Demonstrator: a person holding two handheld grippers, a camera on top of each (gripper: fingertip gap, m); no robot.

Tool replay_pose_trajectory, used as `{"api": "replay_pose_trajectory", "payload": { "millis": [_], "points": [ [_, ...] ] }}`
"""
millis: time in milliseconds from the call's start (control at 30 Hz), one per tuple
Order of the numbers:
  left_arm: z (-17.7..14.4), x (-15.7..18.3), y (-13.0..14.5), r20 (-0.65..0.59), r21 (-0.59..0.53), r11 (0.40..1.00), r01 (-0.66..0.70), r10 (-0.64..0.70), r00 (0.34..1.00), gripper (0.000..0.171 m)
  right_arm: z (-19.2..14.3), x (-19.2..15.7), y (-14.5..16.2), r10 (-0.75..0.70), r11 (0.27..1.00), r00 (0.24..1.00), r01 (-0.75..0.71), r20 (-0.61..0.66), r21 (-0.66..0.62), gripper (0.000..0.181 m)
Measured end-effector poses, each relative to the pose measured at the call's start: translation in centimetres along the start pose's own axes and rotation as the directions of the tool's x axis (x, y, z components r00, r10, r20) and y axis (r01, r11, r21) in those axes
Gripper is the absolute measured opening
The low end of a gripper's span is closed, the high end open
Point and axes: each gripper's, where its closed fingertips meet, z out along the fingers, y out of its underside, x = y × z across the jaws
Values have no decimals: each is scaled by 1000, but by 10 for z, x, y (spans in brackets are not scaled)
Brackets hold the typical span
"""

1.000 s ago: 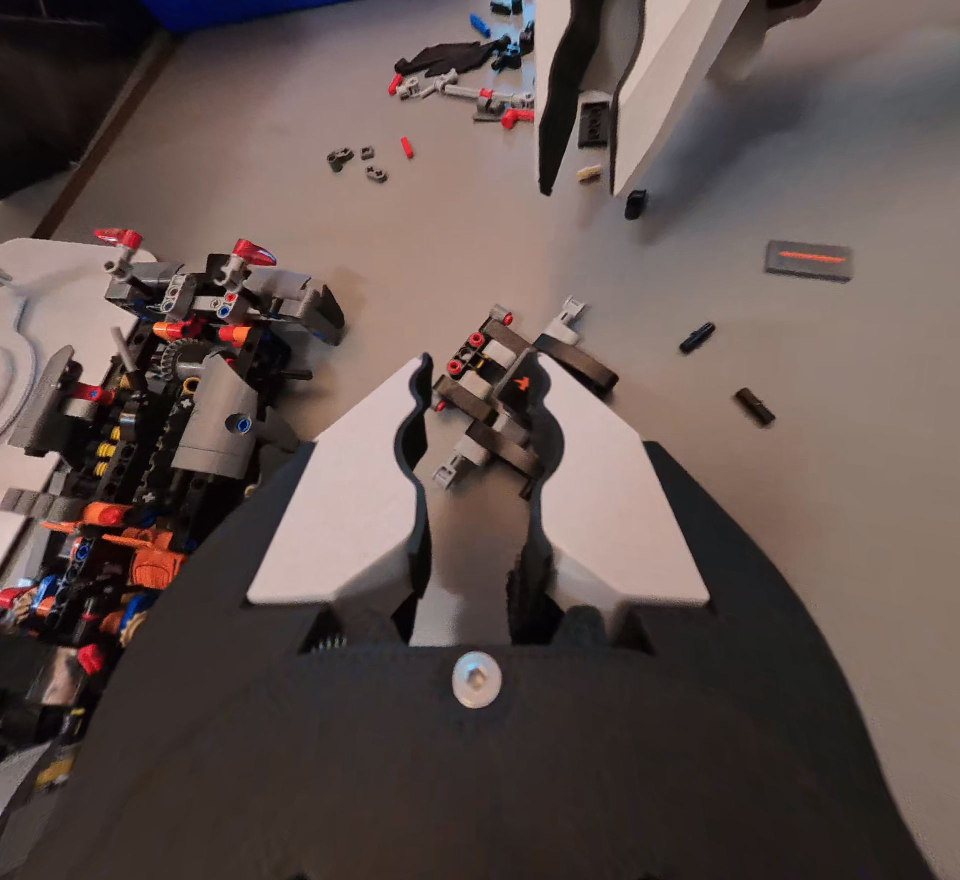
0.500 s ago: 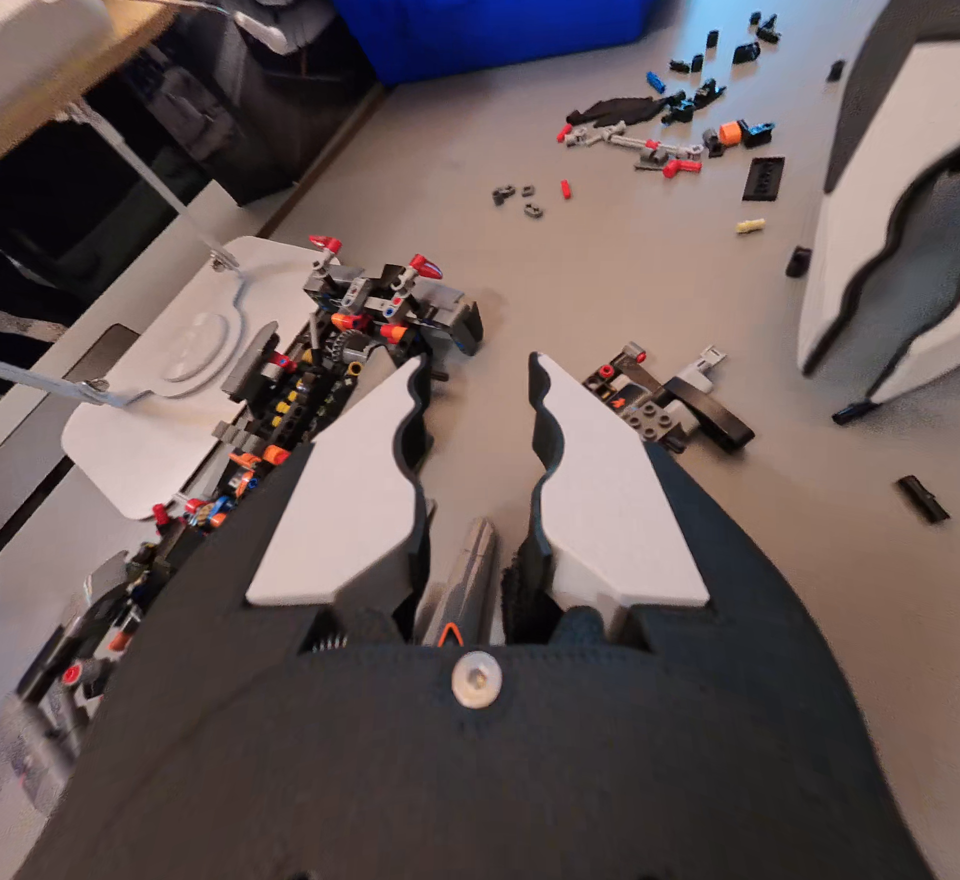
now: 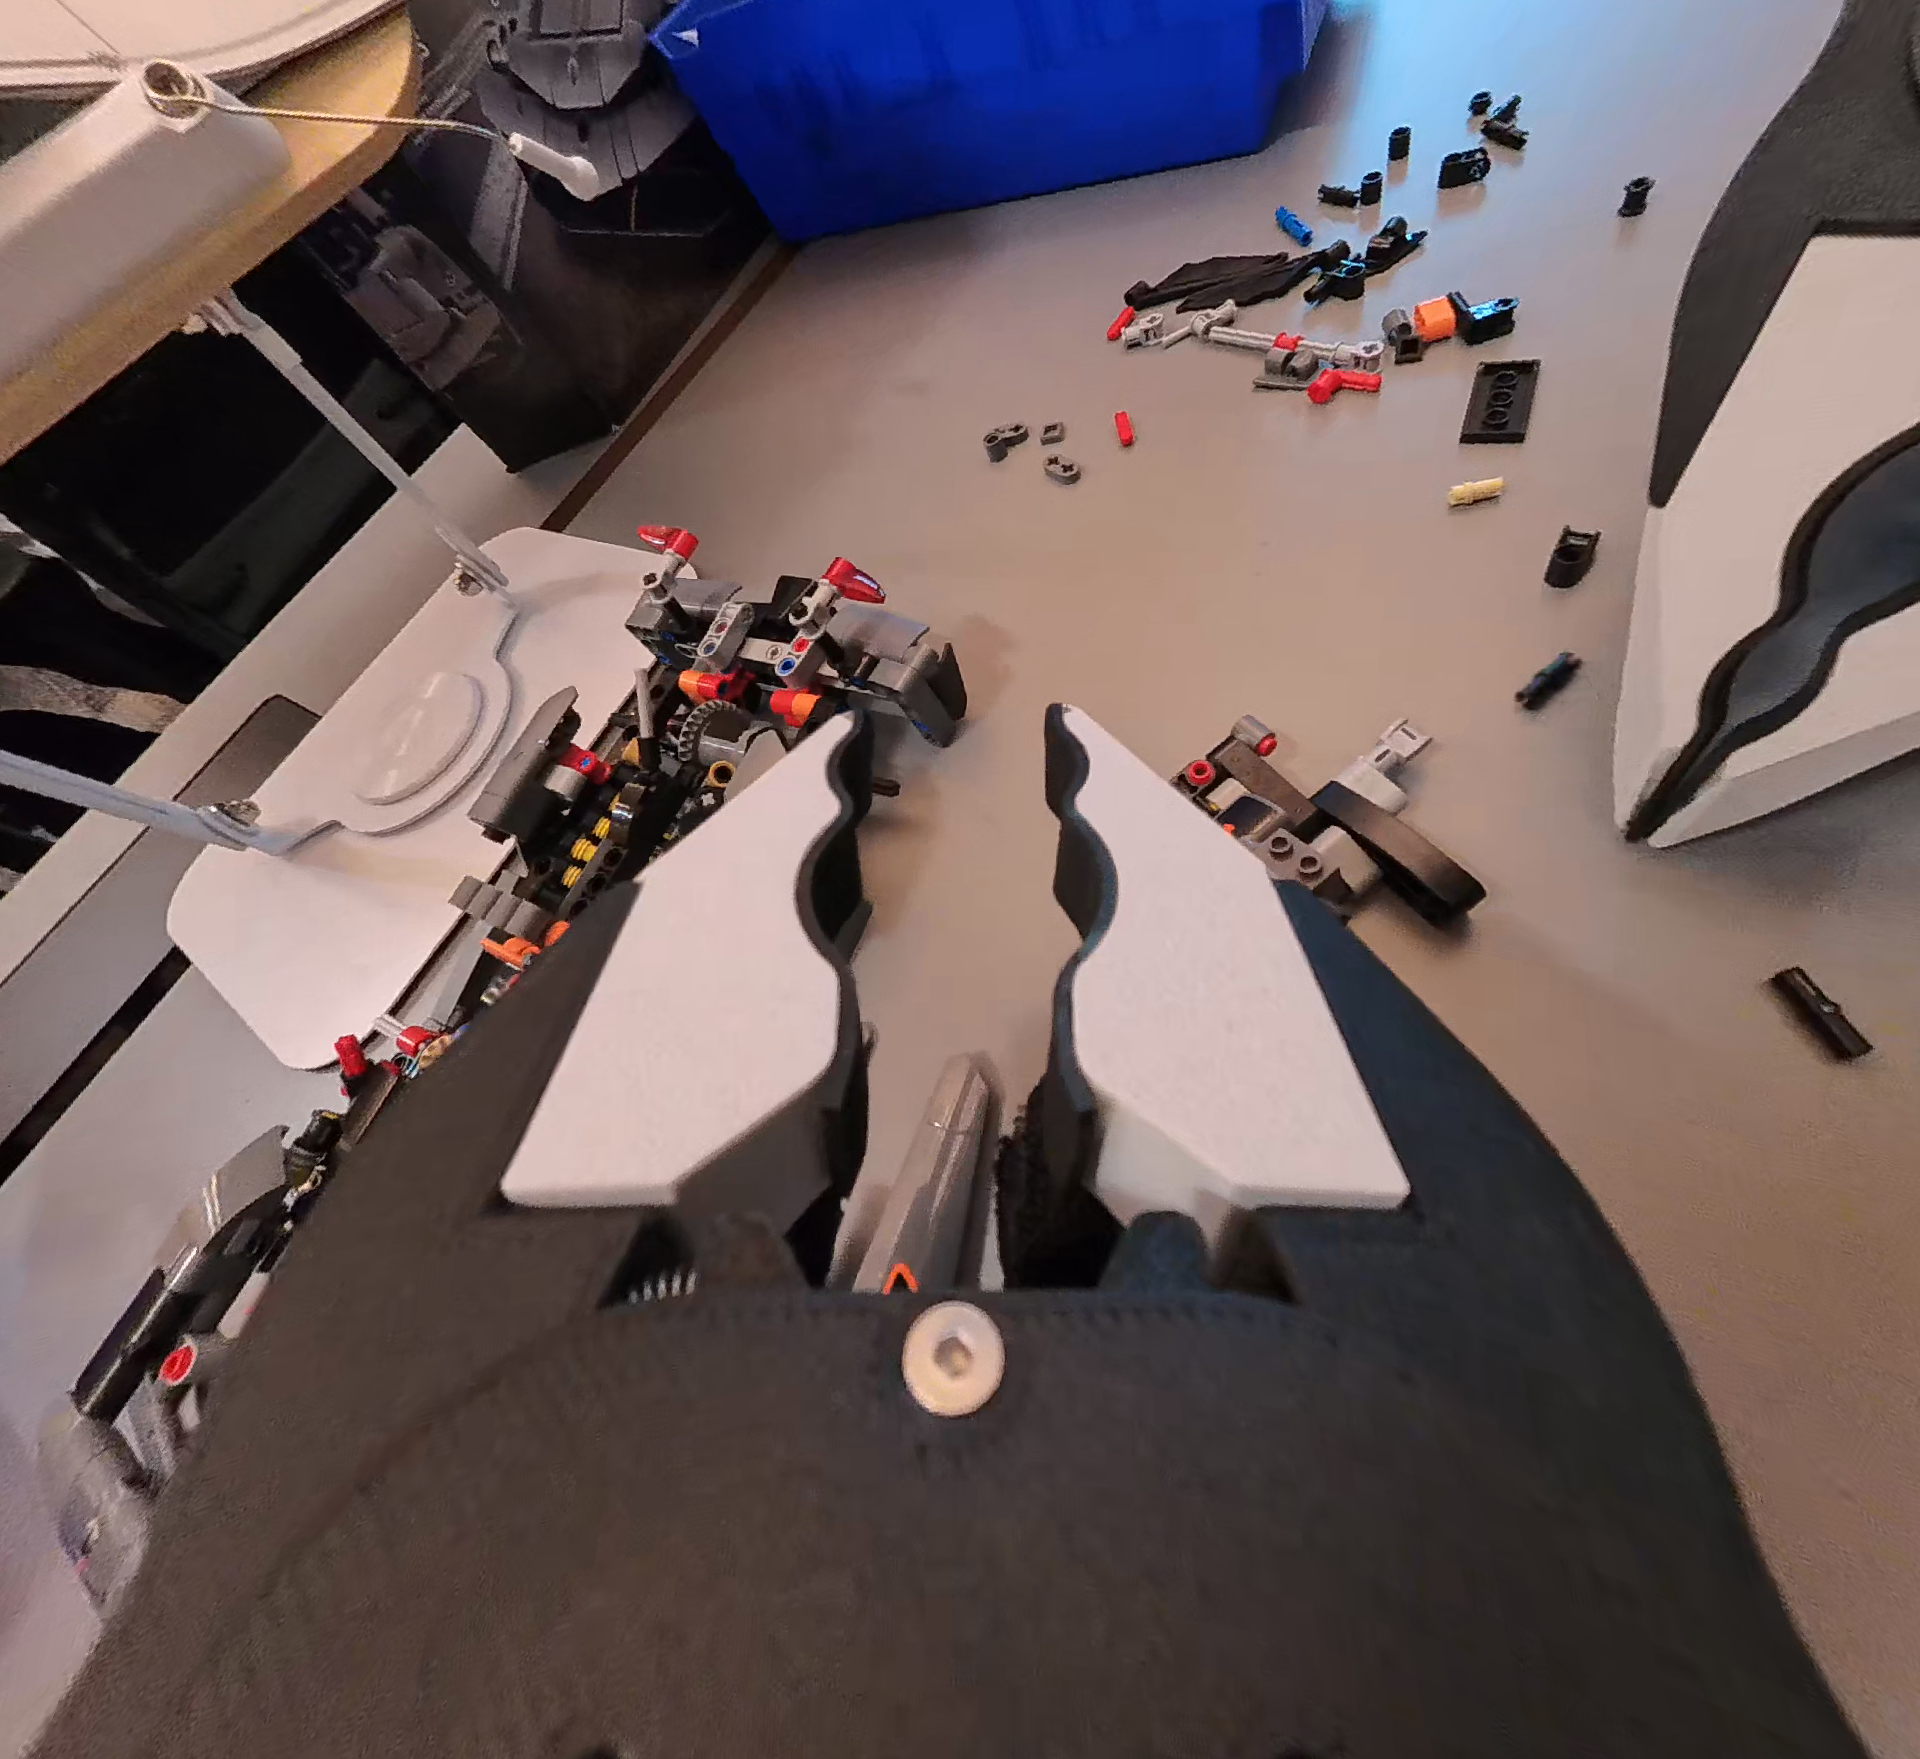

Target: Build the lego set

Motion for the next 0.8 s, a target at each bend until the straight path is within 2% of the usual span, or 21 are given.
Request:
{"api": "replay_pose_trajectory", "payload": {
  "millis": [500, 800],
  "points": [
    [2, -1, 2, 17, -8, 1000, -2, 2, 1000, 30, -21, 15, -3, 25, 996, 999, -21, -44, 92, 5],
    [3, -3, 5, 21, -17, 1000, 1, -1, 1000, 29, -25, 16, 1, 27, 994, 998, -22, -49, 104, 7]
  ]
}}
